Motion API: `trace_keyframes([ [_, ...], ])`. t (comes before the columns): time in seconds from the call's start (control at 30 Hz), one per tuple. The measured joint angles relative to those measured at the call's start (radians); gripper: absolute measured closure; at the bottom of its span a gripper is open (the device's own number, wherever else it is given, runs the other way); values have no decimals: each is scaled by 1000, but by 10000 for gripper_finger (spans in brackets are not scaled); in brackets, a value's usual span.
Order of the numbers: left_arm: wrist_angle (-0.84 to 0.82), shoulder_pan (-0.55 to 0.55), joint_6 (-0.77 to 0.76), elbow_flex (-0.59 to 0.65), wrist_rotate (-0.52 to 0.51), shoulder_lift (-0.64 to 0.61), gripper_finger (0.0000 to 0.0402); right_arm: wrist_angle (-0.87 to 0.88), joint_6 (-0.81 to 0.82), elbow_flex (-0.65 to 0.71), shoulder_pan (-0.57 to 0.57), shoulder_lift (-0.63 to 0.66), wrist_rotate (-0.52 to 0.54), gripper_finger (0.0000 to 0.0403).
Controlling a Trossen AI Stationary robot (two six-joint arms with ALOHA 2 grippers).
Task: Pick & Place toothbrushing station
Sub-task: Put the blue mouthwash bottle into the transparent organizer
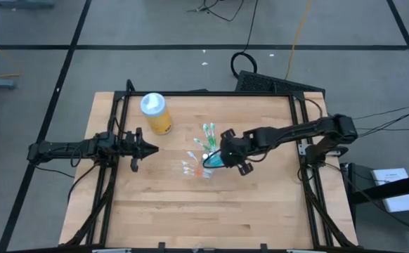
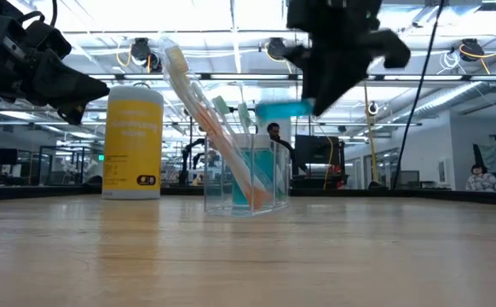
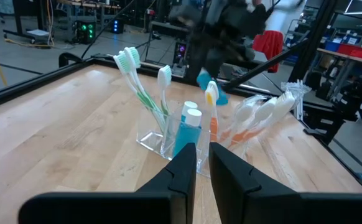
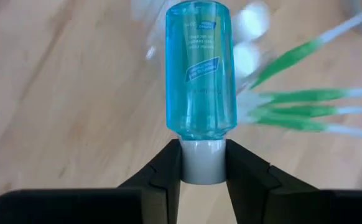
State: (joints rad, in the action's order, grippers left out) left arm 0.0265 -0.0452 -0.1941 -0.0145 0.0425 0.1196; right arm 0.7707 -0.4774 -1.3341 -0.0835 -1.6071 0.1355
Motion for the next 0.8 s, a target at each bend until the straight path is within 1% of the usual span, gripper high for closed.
trace_keyframes([
  [0.13,0,0,0,0,0,0,353,3,-35,-9,11,-69,1,313],
  [0.3,0,0,0,0,0,0,353,1,-50,-12,15,-118,70,311],
  [0.43,0,0,0,0,0,0,353,-2,-84,-12,14,-127,105,300],
  [0.63,0,0,0,0,0,0,353,-39,-122,-11,11,-127,100,300],
  [0.8,0,0,0,0,0,0,353,-64,-167,-10,2,-127,105,285],
])
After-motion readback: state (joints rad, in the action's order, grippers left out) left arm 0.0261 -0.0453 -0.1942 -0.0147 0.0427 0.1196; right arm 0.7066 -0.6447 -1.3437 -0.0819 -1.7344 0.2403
